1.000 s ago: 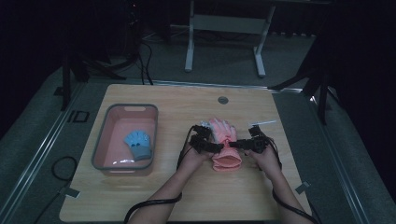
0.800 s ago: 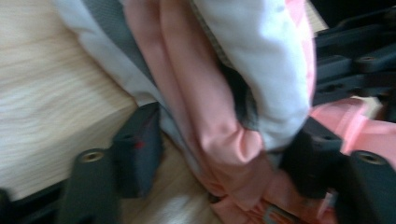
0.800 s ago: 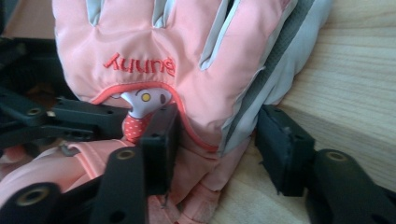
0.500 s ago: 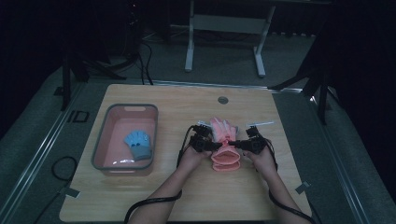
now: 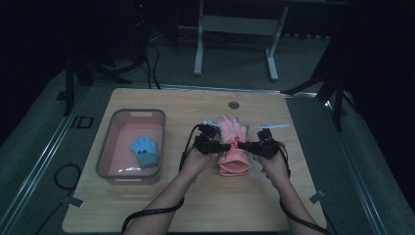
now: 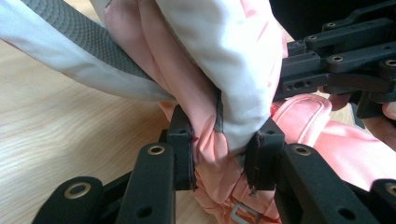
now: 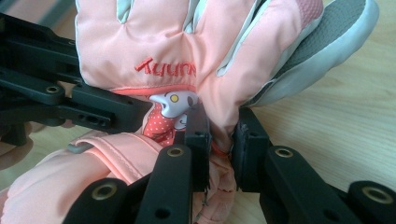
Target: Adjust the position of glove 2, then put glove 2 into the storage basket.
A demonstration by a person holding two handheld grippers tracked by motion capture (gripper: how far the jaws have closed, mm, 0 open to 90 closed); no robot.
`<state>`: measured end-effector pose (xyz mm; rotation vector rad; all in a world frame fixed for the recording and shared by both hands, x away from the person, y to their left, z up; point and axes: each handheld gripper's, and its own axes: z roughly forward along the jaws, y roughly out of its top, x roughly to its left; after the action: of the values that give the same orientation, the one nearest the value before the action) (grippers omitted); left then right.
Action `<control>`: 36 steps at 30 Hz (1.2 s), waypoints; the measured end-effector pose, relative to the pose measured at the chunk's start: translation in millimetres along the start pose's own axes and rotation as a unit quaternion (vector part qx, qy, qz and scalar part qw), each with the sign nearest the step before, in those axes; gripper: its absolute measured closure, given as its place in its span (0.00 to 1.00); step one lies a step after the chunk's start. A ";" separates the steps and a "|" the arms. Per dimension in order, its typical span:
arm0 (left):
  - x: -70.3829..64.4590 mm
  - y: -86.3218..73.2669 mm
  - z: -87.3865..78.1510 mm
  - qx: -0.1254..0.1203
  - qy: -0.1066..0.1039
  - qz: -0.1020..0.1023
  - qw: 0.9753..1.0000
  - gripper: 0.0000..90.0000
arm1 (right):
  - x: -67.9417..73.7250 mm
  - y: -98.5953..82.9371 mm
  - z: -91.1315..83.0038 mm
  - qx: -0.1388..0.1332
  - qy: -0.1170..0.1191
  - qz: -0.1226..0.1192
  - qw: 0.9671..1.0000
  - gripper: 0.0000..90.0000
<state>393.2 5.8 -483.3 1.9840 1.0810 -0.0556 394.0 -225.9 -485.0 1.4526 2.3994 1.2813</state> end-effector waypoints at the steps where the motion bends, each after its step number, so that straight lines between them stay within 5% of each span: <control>1: -0.9 0.8 -4.1 0.000 0.002 0.002 1.000 0.76 | 3.6 1.7 -1.4 -0.001 0.000 -0.002 1.000 0.87; 18: 7.2 13.1 -67.1 -0.002 0.010 0.016 1.000 0.76 | 55.4 35.0 -4.4 -0.016 0.010 -0.030 0.999 0.87; 36: 21.1 17.1 -111.4 -0.007 0.019 0.020 1.000 0.76 | 89.8 57.7 3.3 -0.026 0.021 -0.041 0.999 0.87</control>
<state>381.3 93.1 -409.9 2.0006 1.0625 0.0111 386.4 -143.7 -417.3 1.3116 2.4063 1.3573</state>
